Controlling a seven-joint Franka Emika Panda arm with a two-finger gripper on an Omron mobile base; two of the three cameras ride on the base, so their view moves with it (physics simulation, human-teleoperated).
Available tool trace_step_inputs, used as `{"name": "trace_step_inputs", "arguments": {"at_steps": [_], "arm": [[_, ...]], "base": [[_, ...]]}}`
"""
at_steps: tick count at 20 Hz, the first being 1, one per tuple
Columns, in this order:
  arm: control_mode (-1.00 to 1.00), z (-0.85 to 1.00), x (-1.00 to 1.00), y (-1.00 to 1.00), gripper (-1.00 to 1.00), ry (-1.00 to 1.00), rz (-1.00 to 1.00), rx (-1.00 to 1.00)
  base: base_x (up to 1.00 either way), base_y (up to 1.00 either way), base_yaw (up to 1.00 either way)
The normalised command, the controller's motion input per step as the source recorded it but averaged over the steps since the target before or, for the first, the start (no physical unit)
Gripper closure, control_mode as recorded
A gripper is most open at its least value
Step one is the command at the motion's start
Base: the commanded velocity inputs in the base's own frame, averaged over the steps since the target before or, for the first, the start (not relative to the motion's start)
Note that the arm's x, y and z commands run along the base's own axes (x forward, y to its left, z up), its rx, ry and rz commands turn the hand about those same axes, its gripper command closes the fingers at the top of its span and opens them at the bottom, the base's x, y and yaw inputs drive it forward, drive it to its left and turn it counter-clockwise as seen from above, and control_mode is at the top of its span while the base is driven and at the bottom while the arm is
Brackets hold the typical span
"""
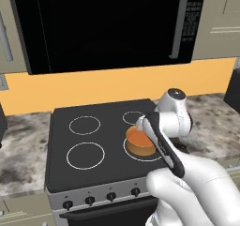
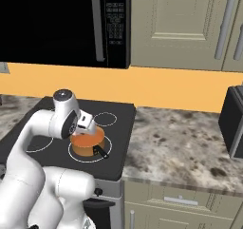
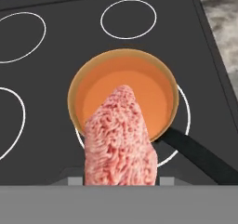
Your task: Retrieve the steak from the fridge and place it on the saucepan with marinade on the stove.
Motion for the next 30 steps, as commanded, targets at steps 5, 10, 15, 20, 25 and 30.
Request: {"name": "trace_step_inputs", "arguments": {"at_steps": [5, 10, 15, 20, 25, 30], "arm": [[-1.0, -0.42, 0.49, 0.0, 1.0, 0.03, 0.02, 0.0], [-1.0, -0.48, 0.37, 0.0, 1.0, 0.01, 0.0, 0.0], [-1.0, -0.44, 0.38, 0.0, 1.0, 0.02, 0.0, 0.0], [-1.0, -0.4, 0.3, 0.0, 1.0, 0.02, 0.0, 0.0], [-1.0, -0.26, 0.39, 0.01, 1.0, 0.03, 0.0, 0.0], [-1.0, -0.18, 0.34, 0.07, -1.0, 0.03, 0.0, 0.0]], "base": [[0.0, 0.0, 0.0], [0.0, 0.0, 0.0], [0.0, 0.0, 0.0], [0.0, 0.0, 0.0], [0.0, 0.0, 0.0], [0.0, 0.0, 0.0]]}}
